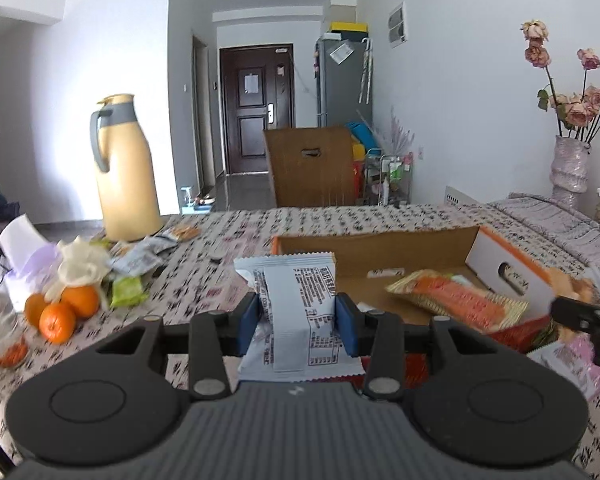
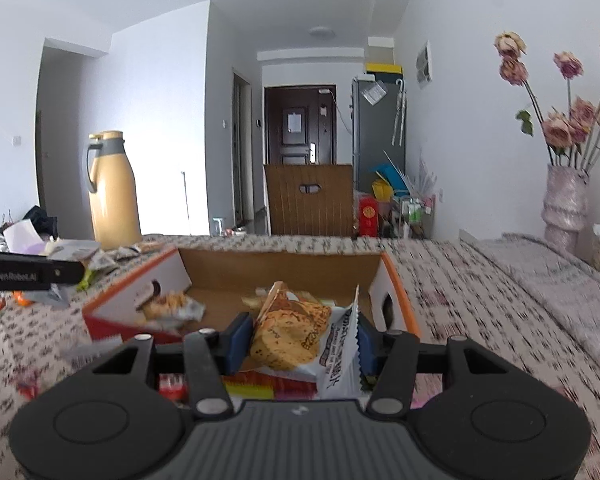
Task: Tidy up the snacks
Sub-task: 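Carry both snacks toward the cardboard box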
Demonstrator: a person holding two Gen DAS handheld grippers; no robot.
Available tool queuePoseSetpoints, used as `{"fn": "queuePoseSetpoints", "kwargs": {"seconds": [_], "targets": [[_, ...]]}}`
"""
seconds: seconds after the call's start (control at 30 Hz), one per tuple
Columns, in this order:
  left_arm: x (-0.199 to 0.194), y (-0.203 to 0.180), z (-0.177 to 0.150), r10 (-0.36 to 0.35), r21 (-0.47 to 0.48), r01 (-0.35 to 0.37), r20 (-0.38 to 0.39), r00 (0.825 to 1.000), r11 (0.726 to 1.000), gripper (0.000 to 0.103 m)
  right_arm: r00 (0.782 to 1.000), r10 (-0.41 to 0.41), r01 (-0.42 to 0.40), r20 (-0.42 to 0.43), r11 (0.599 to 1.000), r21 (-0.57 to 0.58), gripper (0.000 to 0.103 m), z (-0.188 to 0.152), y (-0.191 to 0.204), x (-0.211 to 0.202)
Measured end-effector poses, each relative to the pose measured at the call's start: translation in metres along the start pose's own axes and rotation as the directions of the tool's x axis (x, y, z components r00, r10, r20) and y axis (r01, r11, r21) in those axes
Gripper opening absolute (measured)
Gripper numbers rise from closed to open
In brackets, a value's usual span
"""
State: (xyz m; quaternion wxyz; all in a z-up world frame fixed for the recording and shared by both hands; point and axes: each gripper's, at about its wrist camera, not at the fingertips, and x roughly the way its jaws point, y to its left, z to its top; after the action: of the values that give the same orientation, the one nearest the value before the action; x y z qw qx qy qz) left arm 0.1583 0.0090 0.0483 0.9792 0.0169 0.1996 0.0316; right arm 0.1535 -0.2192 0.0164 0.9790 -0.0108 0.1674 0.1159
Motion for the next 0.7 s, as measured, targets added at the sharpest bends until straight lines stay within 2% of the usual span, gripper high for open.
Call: {"fn": "queuePoseSetpoints", "kwargs": {"seconds": [0.43,0.6,0.7], "targets": [[0.039,-0.026,0.037,-0.073,-0.026,0.074,0.039,0.997,0.997,0.042,0.998,0.058,-0.058,0.023,0.998,-0.001,0.052,0.038,0.013,0.065],[0.055,-0.031,0.038,-0.089,-0.025,0.089,0.026,0.996,0.996,0.042,0.999,0.032,-0.032,0.02,0.999,0.029,0.052,0.039,0.008,0.09],[0.059,-0.032,0.032,-0.092,-0.014,0.093,0.025,0.995,0.996,0.042,1.0,0.006,-0.007,0.031,0.999,0.04,0.05,0.033,0.002,0.089]]}}
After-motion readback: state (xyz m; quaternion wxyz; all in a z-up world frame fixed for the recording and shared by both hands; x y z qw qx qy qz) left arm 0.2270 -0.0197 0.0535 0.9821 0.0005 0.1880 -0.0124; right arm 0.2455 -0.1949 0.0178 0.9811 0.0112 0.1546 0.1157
